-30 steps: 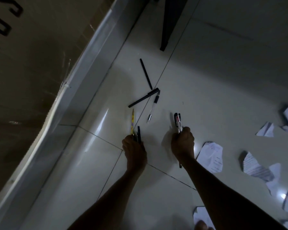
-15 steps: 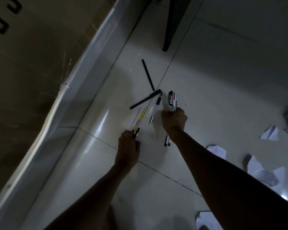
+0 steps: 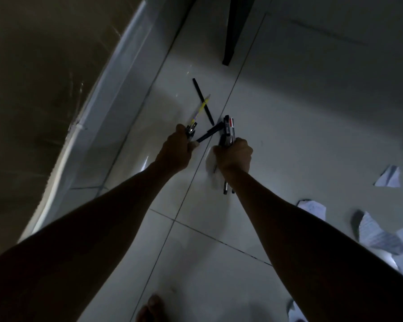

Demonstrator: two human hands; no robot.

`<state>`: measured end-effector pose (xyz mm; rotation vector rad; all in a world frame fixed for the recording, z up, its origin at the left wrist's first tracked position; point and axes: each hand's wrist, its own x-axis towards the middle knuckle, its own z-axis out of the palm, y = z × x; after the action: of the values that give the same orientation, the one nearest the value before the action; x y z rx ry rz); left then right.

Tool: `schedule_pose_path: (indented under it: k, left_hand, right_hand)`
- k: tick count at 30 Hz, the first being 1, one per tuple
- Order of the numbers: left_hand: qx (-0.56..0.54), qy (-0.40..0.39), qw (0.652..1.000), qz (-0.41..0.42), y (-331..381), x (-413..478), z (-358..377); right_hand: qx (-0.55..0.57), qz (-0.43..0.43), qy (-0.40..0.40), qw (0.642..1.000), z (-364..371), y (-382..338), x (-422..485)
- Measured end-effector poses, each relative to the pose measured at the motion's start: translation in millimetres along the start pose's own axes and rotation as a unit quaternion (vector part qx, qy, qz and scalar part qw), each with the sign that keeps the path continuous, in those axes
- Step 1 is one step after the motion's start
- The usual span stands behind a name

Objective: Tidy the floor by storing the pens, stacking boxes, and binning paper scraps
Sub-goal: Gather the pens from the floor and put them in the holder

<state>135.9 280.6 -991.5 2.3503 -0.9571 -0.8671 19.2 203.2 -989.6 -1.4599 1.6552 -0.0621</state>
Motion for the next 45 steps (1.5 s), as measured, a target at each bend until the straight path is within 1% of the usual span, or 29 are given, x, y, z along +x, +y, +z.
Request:
schedule_pose_path:
  k: [3,6,9,11,14,20,24,27,29,33,36,38,42,45]
  left_hand:
    - [0.026,-0.035,0.999,-0.01,-7,-2,6]
    - [0.067,-0.04,0.997,-0.006,-13,-3,9]
    - [0.095,-0.039,0.994,-0.027,-20,-7,11]
    - [0.085,-0.026,0.996,-0.028,-26,-14,11]
    - [0.04,0.024,0.999,-0.008,-36,-25,7]
    - [-0.024,0.062,0.998,-0.009,-51,-46,-12]
    - [-0.079,0.123,0.987,-0.063,-61,-49,-22]
    - [-0.097,0.156,0.977,-0.111,-65,-39,-36]
    - [-0.095,0.164,0.974,-0.127,-67,-31,-45]
    - [-0.087,0.141,0.975,-0.149,-71,-23,-52]
    - [-0.06,0.131,0.976,-0.163,-75,-25,-49]
    - [-0.063,0.134,0.975,-0.168,-76,-28,-44]
    - [-0.116,0.115,0.972,-0.168,-71,-32,-36]
    - [-0.174,0.076,0.964,-0.184,-60,-35,-30]
  right_hand:
    - [-0.002,-0.008,0.011,1.0,-3,-1,-2]
    - [0.015,-0.053,0.042,0.998,-9,-2,-3]
    - [-0.013,-0.101,0.047,0.994,-10,-13,2]
    - [-0.041,-0.132,0.05,0.989,-8,-26,10]
    - [-0.057,-0.162,0.04,0.984,-2,-47,29]
    - [-0.008,-0.172,-0.003,0.985,19,-87,51]
    - [0.012,-0.155,-0.017,0.988,41,-112,56]
    - [-0.005,-0.132,-0.054,0.99,61,-124,56]
    - [-0.003,-0.126,-0.072,0.989,76,-129,53]
    - [-0.022,-0.127,-0.069,0.989,95,-127,46]
    - [-0.065,-0.153,-0.06,0.984,98,-121,40]
    - [-0.094,-0.165,-0.065,0.98,93,-119,37]
    - [-0.141,-0.171,-0.063,0.973,77,-103,31]
    - [-0.155,-0.178,-0.065,0.97,63,-85,26]
